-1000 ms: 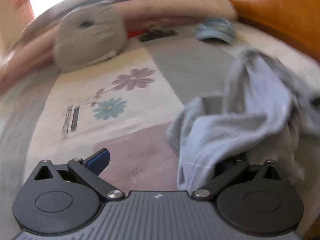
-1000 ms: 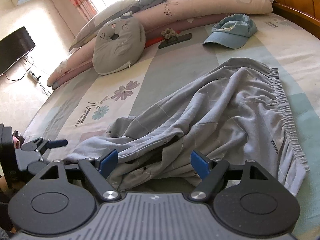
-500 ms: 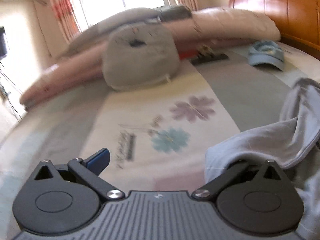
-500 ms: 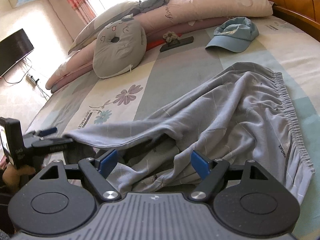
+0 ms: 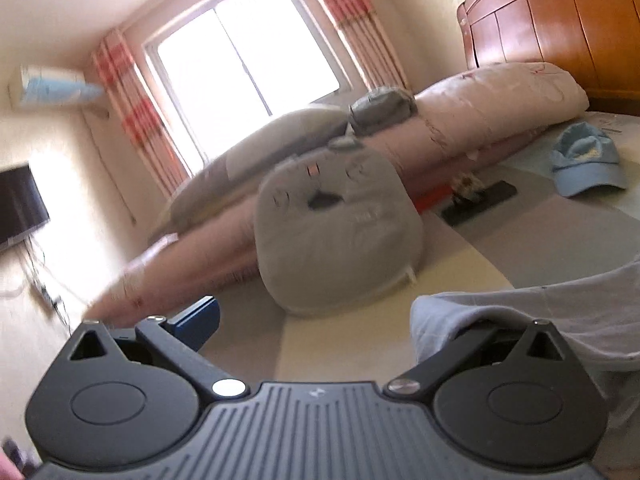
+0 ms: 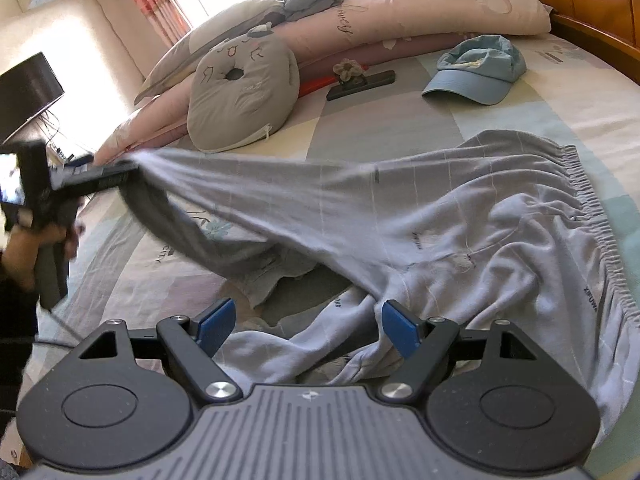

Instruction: Fold clothes

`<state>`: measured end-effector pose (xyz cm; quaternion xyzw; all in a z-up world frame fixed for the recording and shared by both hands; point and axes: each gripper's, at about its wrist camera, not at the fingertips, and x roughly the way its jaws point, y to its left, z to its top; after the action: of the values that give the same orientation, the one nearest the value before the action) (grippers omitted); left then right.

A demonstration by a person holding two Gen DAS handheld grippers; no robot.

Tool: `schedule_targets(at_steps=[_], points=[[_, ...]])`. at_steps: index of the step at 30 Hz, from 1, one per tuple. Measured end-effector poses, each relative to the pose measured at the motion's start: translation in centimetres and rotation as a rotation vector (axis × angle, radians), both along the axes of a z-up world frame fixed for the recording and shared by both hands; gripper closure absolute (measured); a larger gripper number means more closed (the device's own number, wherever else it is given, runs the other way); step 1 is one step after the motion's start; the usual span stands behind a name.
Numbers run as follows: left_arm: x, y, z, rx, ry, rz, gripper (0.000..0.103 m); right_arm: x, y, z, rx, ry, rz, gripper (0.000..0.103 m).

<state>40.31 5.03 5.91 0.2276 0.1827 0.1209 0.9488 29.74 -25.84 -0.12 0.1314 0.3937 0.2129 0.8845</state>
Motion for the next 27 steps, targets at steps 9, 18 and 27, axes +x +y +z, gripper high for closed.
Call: schedule_targets(at_steps=[9, 18, 27], points=[[1.7, -0.4, 2.9, 0.056, -0.062, -0.125, 0.0, -0.7, 1.8, -0.2, -0.016, 0.003, -0.023, 0.019], [-0.8, -3.6, -1.2, 0.011, 0.063, -0.396, 0.0, -0.4, 3.7, -0.4, -0.029, 0.011, -0.007, 0.015], [-0.7, -8.2, -3.2, -0.19, 0.329, -0.66, 0.001, -0.6, 3.9, -0.2, -0.044, 0.015, 0.004, 0.014]])
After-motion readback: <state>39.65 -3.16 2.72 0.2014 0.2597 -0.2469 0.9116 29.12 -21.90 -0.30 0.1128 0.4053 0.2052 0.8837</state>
